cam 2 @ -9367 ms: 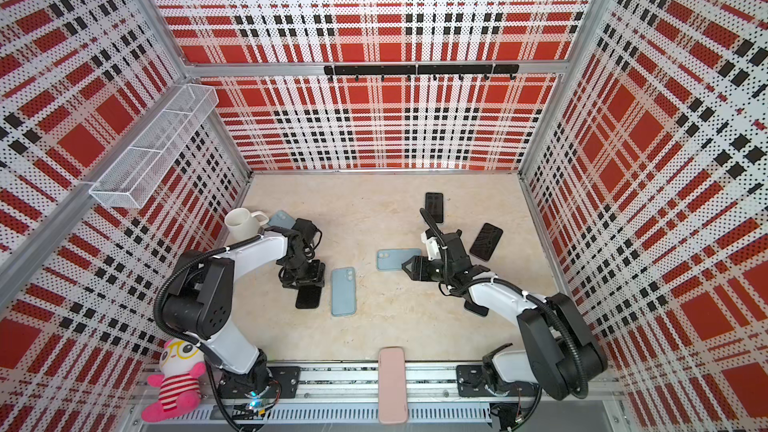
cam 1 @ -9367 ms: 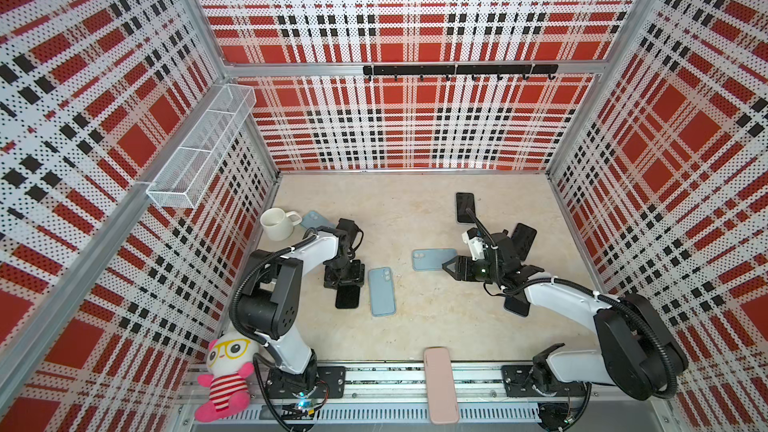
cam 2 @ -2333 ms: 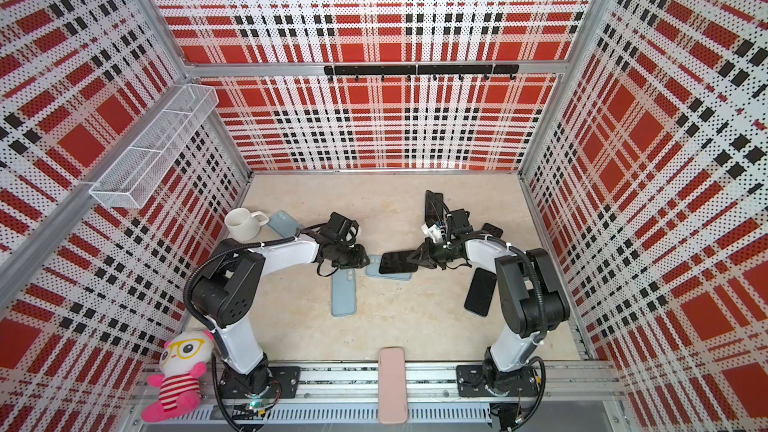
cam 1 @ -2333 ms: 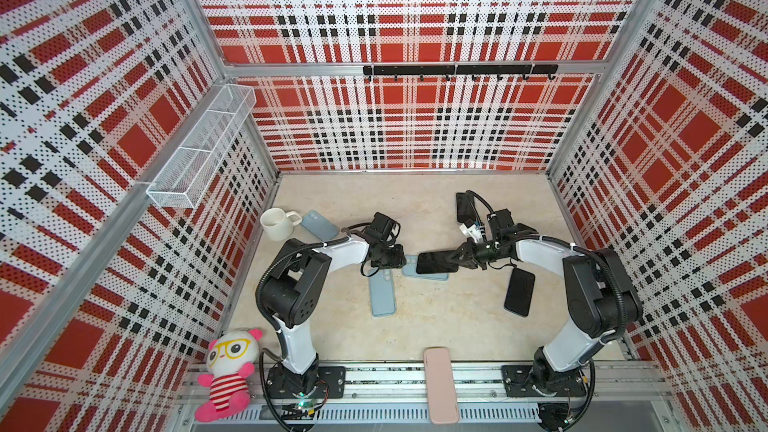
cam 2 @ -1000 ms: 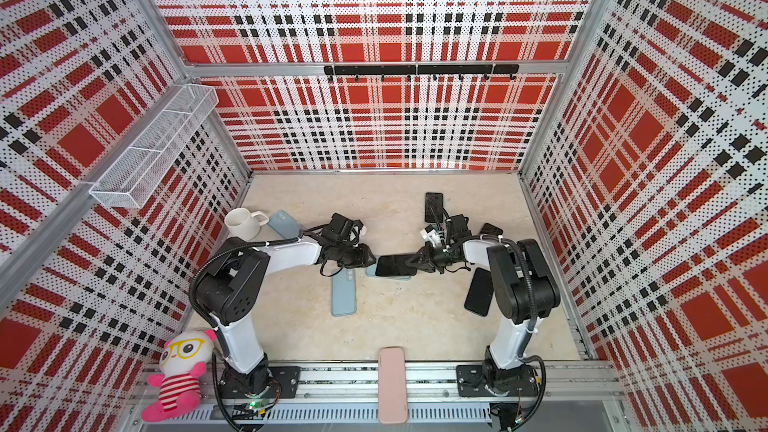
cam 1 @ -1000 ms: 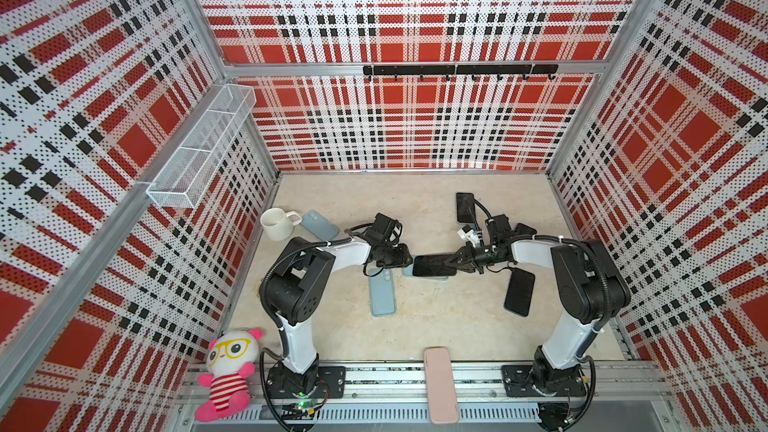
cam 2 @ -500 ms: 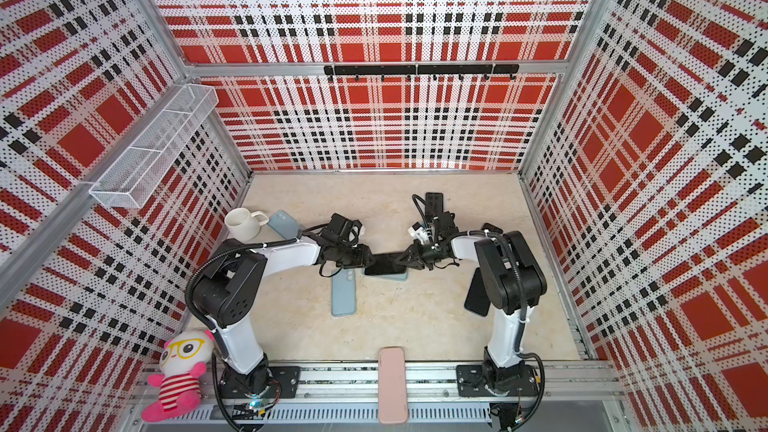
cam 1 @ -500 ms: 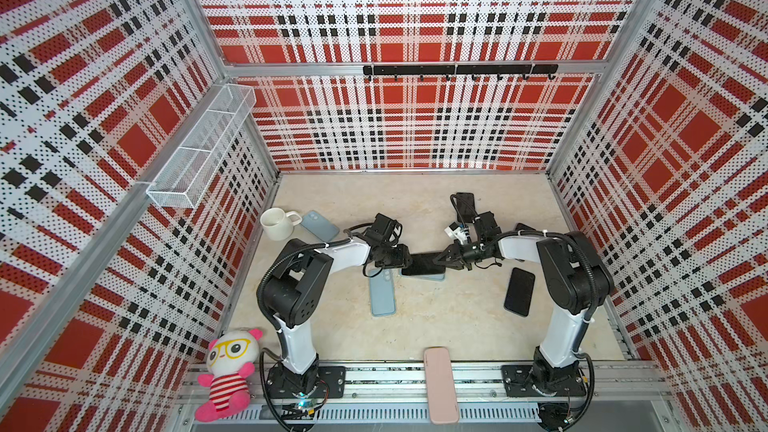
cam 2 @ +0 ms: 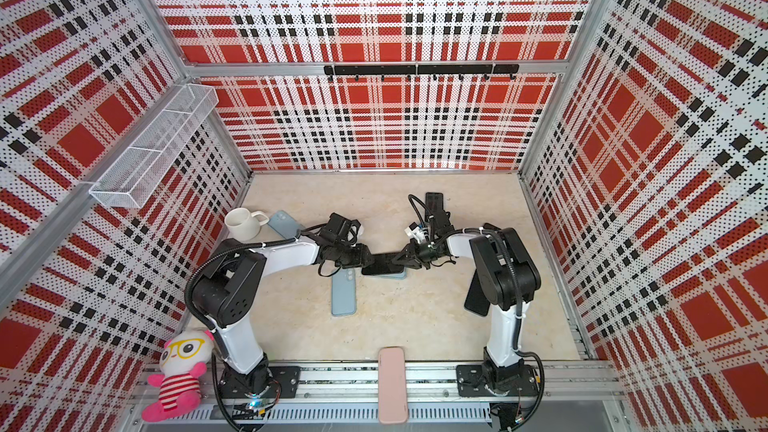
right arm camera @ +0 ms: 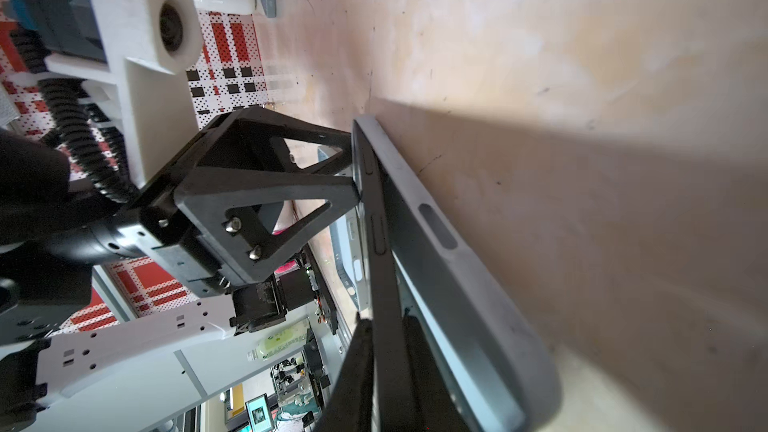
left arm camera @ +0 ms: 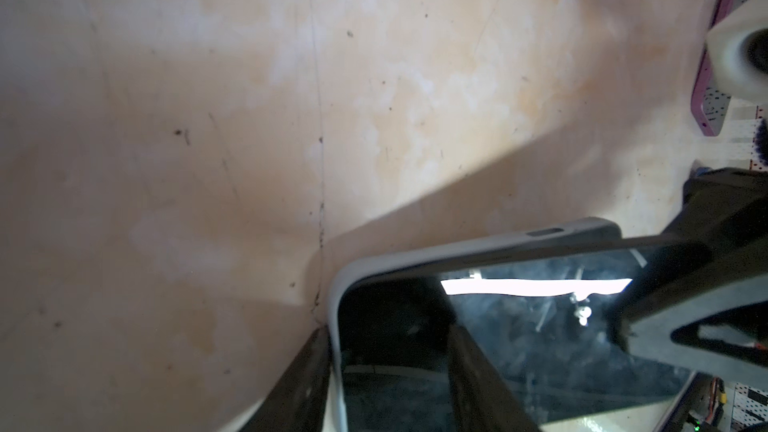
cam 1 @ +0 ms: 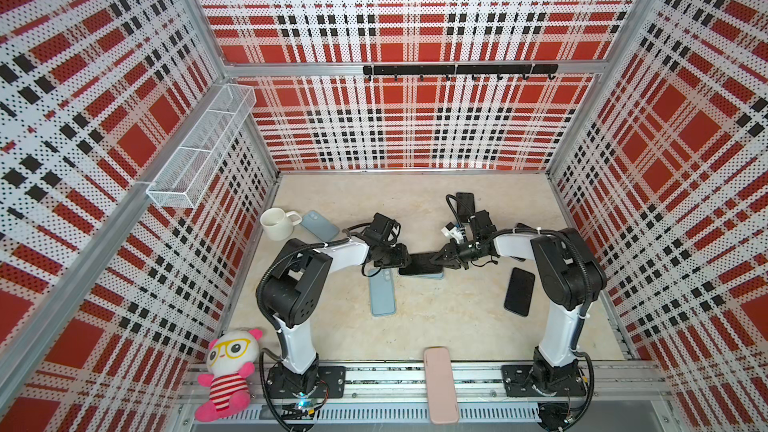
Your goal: Put the phone into the phone case
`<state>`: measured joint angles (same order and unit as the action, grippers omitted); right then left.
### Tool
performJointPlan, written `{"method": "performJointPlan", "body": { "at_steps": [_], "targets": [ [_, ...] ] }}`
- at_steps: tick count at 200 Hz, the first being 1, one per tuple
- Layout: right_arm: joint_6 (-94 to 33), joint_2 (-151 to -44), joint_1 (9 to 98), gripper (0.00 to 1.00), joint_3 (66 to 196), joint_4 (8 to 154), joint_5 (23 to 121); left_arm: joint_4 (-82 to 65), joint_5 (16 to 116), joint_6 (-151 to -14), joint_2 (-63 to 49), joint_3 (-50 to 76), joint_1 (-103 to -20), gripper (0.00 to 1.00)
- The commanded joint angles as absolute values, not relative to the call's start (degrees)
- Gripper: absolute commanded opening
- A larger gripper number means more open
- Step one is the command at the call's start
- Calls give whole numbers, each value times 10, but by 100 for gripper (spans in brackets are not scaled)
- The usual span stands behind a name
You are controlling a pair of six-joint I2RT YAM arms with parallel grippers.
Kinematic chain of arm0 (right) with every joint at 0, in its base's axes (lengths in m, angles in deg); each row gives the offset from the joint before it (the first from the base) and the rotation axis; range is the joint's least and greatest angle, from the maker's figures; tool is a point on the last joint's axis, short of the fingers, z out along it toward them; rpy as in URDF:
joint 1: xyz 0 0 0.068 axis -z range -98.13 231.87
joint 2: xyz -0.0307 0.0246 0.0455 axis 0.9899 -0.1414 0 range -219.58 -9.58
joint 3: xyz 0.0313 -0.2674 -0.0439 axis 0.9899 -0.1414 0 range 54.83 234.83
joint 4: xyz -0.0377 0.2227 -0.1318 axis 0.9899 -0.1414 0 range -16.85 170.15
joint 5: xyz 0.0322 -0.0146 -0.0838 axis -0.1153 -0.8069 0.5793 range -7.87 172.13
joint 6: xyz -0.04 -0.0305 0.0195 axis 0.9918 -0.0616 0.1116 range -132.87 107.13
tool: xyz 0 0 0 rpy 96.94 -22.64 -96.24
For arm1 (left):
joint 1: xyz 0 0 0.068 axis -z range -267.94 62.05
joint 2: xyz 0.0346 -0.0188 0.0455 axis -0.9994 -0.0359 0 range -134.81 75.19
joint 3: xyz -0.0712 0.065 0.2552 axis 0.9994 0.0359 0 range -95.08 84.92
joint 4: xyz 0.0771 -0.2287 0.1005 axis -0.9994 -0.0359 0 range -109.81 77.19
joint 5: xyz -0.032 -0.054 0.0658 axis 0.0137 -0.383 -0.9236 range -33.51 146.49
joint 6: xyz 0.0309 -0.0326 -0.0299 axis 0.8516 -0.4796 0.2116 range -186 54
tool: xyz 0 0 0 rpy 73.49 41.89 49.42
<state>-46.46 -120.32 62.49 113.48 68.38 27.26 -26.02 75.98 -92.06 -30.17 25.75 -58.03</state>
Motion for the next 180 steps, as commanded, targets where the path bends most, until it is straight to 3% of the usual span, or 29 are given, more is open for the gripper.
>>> {"method": "performJointPlan", "body": {
  "at_steps": [1, 64, 97, 128, 180],
  "targets": [
    [-458, -1226, 595, 19, 1141, 628, 373, -277, 734, -902, -289, 256, -562, 47],
    [-417, -1180, 588, 44, 1194, 537, 437, -292, 697, -893, -288, 251, -556, 45],
    [-402, -1142, 586, 50, 1228, 471, 495, -294, 693, -893, -288, 250, -553, 44],
    [-396, -1119, 585, 51, 1245, 425, 539, -295, 695, -893, -289, 250, -552, 44],
    [-409, -1085, 584, 35, 1212, 397, 589, -294, 700, -894, -289, 248, -552, 42]
  ]
}}
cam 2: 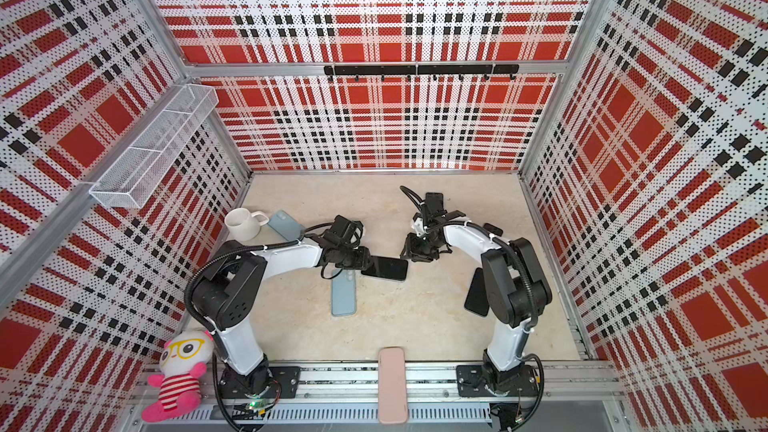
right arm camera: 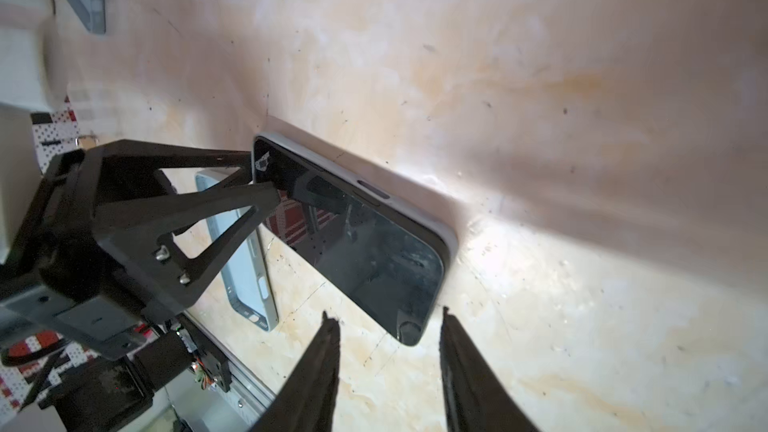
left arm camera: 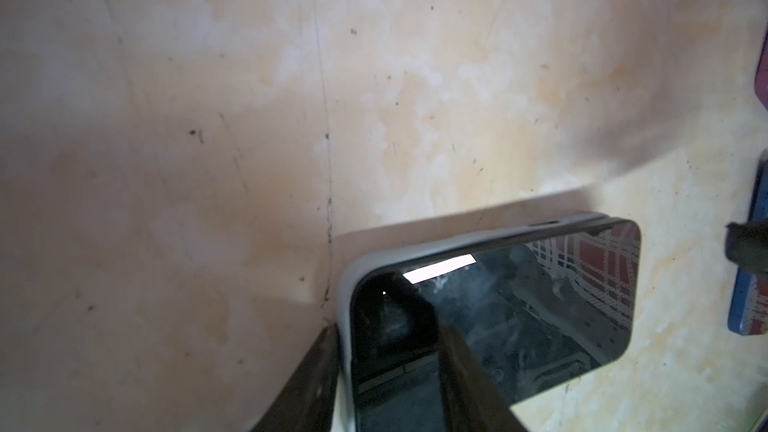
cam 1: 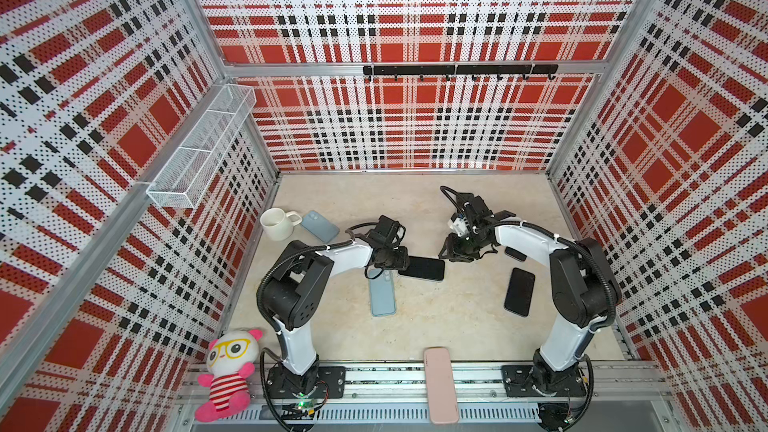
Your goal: Put the phone into the phone case
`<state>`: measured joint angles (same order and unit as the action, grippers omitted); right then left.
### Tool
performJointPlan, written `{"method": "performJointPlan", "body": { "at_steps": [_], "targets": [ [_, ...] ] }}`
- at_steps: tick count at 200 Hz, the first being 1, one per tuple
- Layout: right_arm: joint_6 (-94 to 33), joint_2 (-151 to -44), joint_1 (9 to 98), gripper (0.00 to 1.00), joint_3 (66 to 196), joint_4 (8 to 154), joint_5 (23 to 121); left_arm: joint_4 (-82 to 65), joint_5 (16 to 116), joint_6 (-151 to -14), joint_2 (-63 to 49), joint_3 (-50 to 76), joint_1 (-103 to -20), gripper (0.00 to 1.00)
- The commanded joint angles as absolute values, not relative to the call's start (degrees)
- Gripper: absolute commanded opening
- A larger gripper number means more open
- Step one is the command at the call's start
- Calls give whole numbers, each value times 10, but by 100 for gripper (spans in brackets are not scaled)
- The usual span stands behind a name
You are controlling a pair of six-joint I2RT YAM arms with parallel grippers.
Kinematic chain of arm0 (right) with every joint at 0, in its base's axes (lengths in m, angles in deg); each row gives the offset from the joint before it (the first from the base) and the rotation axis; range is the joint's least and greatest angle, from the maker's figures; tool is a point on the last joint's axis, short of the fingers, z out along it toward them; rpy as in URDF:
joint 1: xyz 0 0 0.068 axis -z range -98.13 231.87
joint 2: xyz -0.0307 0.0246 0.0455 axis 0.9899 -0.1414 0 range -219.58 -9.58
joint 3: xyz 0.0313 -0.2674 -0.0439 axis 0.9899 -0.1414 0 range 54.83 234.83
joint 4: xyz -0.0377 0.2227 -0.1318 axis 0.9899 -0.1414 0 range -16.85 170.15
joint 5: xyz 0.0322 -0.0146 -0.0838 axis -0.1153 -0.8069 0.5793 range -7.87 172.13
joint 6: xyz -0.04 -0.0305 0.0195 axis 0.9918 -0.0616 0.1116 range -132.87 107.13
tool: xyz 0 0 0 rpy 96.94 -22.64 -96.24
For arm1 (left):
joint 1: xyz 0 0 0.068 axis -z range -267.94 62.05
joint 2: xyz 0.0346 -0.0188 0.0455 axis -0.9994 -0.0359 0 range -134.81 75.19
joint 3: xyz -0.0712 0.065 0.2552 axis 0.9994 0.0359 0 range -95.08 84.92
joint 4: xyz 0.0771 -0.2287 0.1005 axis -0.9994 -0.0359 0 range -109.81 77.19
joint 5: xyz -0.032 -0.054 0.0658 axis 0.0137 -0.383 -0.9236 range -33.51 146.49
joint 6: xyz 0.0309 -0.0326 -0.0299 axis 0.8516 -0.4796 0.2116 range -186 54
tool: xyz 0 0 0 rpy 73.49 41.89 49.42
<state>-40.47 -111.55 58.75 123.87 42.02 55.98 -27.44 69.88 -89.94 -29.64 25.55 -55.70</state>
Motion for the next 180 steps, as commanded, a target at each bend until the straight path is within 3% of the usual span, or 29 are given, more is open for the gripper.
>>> {"method": "performJointPlan", "body": {
  "at_steps": [1, 89, 180],
  "targets": [
    [-410, -1085, 584, 35, 1211, 398, 589, -294, 700, -894, -288, 249, -552, 42],
    [-470, -1096, 555, 24, 1142, 510, 539, -291, 714, -897, -296, 251, -547, 39],
    [-479, -1124, 537, 16, 1139, 495, 590, -288, 717, -895, -295, 253, -546, 36]
  ]
}}
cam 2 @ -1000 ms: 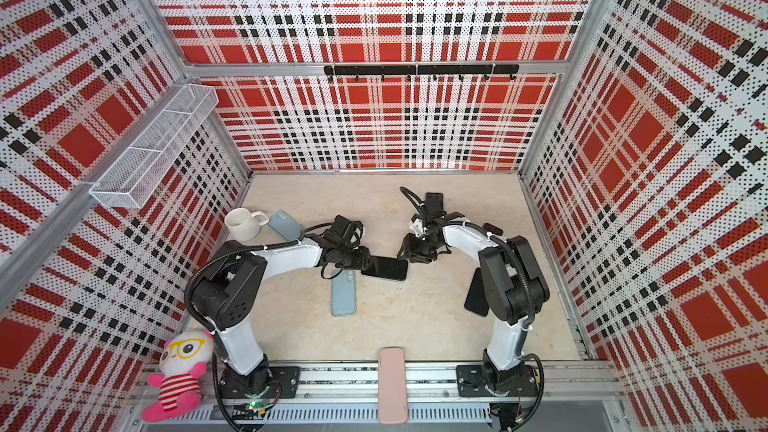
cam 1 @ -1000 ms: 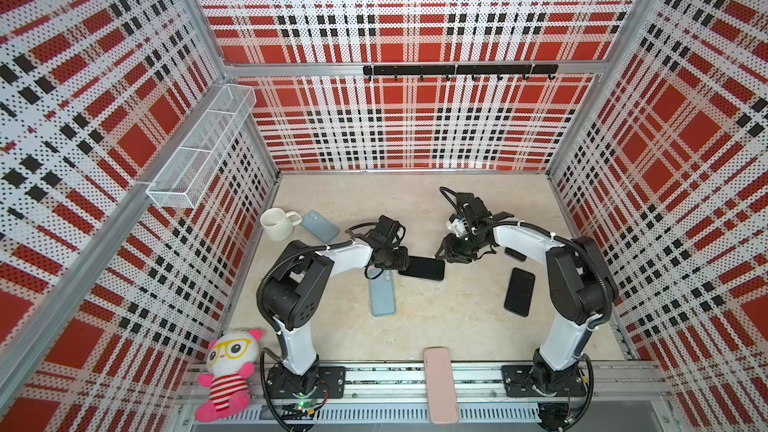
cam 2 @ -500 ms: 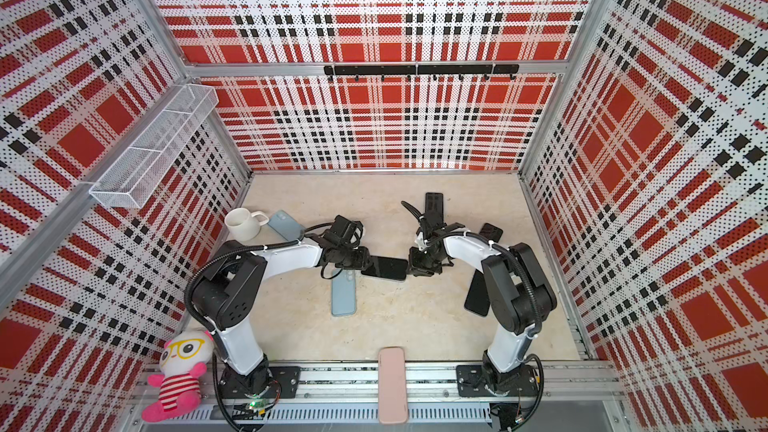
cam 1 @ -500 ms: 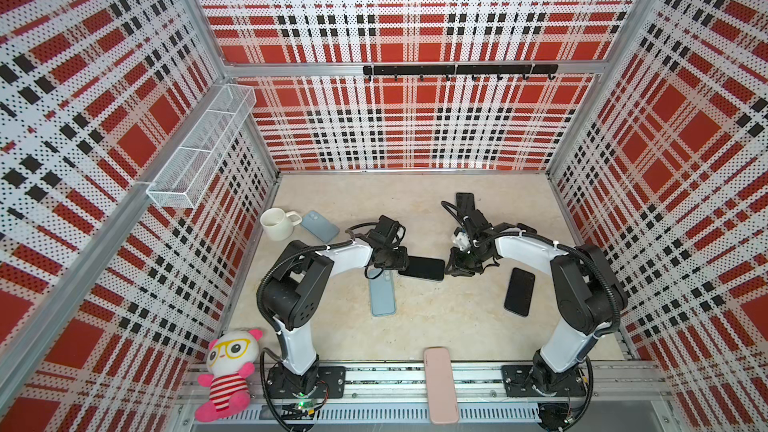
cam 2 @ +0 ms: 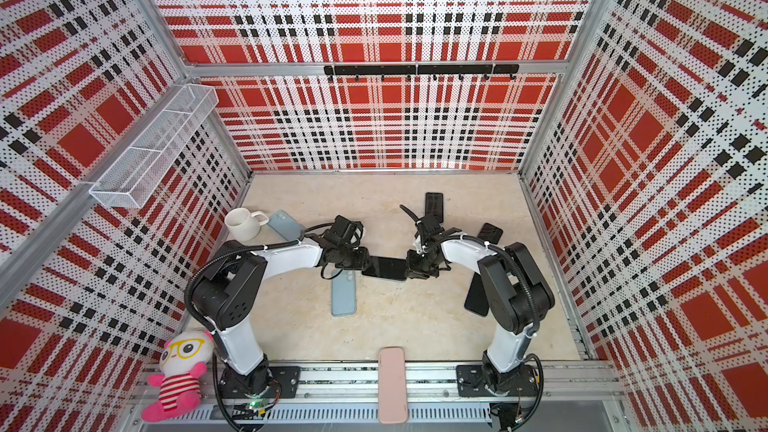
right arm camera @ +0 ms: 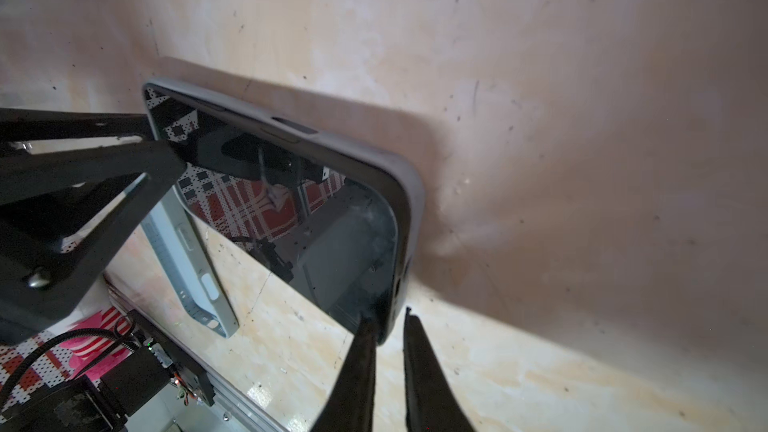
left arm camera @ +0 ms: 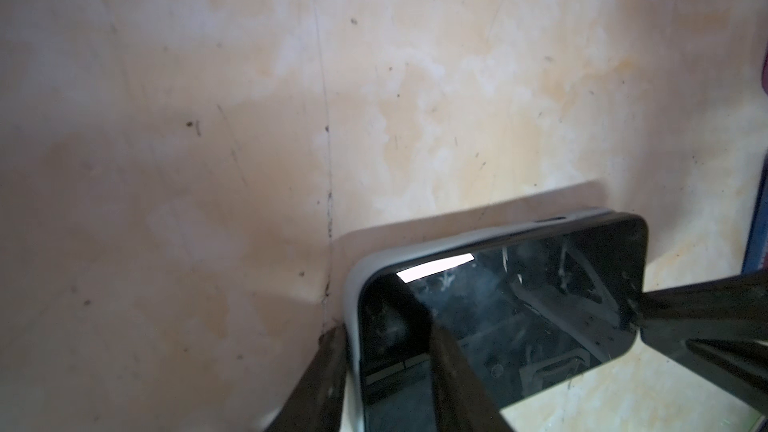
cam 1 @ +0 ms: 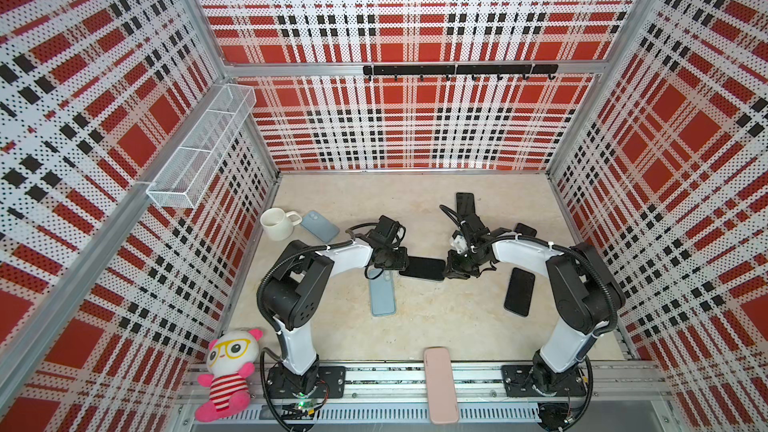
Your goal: Put the phone into the phone case
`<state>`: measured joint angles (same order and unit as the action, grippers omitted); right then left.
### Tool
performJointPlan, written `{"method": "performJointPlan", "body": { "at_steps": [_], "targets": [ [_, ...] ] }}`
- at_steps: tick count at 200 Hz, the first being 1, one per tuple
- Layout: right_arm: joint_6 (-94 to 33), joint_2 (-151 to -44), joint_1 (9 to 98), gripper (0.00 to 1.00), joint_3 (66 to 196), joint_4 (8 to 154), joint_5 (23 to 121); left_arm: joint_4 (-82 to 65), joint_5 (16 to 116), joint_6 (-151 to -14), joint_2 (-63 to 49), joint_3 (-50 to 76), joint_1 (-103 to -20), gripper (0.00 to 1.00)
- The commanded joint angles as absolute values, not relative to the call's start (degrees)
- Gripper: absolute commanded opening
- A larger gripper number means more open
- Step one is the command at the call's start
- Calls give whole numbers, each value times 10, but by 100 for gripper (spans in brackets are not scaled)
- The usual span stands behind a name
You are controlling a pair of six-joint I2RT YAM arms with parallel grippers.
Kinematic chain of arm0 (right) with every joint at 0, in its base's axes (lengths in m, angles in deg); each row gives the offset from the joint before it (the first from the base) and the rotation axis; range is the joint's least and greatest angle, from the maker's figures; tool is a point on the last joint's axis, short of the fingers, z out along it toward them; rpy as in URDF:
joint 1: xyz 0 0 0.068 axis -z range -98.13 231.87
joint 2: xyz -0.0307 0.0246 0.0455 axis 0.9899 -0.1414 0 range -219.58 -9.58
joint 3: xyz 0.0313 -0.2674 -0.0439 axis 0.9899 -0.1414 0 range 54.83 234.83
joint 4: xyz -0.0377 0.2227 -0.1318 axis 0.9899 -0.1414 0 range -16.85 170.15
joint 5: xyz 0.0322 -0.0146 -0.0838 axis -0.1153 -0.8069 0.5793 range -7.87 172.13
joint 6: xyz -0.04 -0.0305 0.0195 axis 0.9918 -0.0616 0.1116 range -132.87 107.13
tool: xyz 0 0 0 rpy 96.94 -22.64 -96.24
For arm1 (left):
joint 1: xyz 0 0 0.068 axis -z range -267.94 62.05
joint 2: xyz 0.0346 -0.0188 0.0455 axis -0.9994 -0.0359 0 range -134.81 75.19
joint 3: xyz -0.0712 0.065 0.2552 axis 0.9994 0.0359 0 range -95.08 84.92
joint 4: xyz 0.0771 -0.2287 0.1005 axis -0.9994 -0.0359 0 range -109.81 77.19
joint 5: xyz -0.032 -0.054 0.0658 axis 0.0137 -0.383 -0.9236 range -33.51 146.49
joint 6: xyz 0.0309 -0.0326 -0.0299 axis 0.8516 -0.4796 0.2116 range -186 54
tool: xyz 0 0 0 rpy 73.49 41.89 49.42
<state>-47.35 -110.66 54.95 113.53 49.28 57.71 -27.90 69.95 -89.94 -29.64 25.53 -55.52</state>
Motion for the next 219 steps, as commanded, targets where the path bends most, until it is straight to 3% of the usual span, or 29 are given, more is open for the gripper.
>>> {"method": "performJointPlan", "body": {
  "at_steps": [1, 112, 219],
  "targets": [
    [-479, -1124, 537, 15, 1139, 495, 591, -288, 718, -895, -295, 253, -546, 36],
    [-500, -1177, 486, 10, 1144, 413, 646, -284, 737, -898, -312, 252, -546, 34],
    [-514, -1282, 451, 8, 1107, 451, 694, -278, 744, -901, -312, 254, -552, 32]
  ]
}}
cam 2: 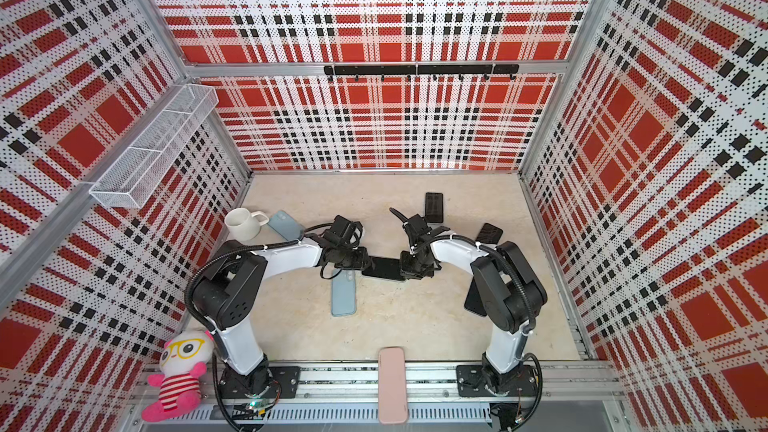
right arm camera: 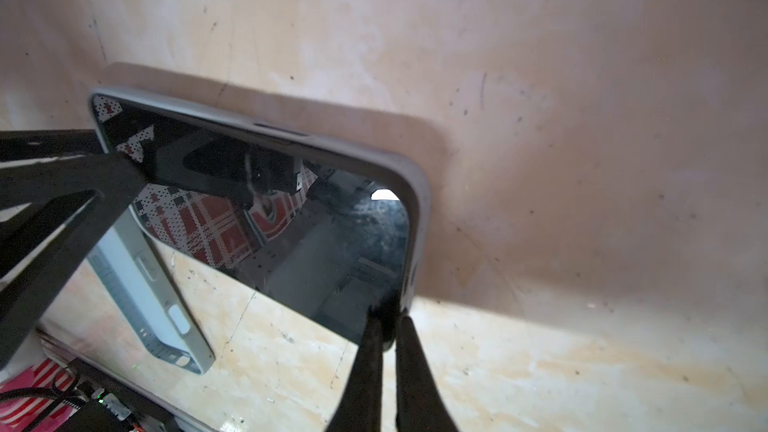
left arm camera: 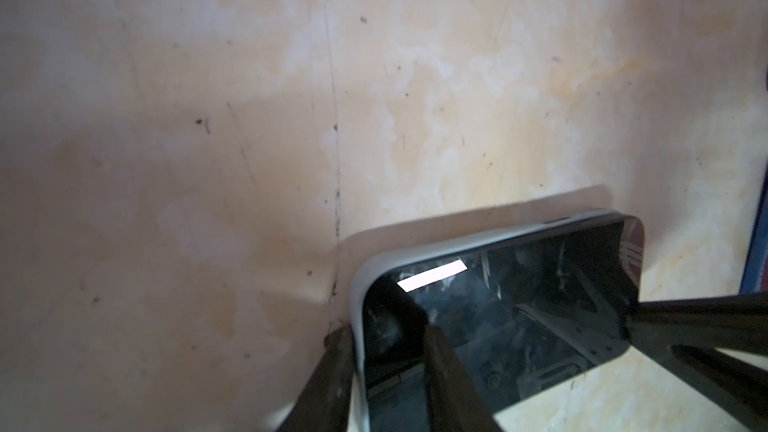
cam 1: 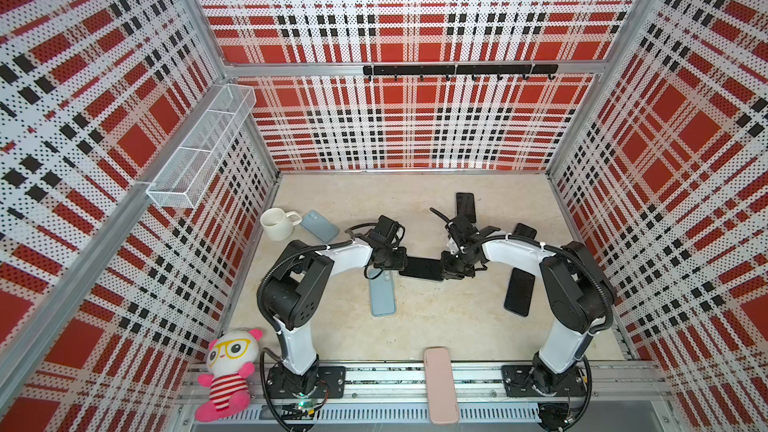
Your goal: Put the phone into the phone case
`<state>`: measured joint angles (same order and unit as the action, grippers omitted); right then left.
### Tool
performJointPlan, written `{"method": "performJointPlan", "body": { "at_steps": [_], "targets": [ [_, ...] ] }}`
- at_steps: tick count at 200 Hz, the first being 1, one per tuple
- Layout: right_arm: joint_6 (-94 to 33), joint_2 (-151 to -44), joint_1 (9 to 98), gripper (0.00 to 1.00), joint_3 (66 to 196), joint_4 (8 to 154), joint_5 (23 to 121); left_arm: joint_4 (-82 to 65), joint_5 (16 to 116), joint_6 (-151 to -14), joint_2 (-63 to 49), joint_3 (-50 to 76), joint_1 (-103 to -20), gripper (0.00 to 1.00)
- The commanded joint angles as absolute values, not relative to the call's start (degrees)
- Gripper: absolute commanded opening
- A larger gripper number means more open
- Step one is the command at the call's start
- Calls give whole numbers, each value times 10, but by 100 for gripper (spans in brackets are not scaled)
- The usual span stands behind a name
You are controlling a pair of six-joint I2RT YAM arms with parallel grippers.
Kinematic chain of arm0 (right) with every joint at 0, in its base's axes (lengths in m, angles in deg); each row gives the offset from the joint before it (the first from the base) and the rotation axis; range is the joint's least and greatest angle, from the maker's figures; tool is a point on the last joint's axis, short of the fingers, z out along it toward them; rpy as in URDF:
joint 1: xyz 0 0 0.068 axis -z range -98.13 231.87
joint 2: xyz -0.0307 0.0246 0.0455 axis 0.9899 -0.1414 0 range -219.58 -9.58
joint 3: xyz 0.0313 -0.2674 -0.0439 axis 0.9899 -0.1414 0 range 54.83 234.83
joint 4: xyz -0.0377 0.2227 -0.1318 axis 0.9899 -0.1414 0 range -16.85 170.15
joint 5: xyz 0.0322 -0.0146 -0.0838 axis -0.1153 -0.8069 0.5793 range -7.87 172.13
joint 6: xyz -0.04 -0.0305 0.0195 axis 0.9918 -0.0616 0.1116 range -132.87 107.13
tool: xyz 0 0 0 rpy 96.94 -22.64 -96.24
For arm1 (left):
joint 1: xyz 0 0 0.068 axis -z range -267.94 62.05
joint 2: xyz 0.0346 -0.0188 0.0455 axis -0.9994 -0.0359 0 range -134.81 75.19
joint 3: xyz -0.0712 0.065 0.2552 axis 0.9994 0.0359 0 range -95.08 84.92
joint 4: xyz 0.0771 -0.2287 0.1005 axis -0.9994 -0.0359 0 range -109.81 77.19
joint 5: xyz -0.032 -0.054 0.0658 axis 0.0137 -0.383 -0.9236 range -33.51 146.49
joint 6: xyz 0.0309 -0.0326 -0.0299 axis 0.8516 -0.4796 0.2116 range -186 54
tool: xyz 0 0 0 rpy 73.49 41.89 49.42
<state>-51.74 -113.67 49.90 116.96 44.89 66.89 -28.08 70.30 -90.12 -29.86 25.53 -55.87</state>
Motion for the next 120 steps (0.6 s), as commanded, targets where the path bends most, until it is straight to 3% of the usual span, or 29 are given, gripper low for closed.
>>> {"method": "performJointPlan", "body": {
  "at_steps": [1, 120],
  "targets": [
    [-514, -1282, 451, 9, 1107, 451, 694, -278, 745, -901, -312, 254, -552, 32],
    [-517, -1383, 439, 8, 1137, 463, 719, -277, 748, -902, -313, 254, -551, 31]
  ]
}}
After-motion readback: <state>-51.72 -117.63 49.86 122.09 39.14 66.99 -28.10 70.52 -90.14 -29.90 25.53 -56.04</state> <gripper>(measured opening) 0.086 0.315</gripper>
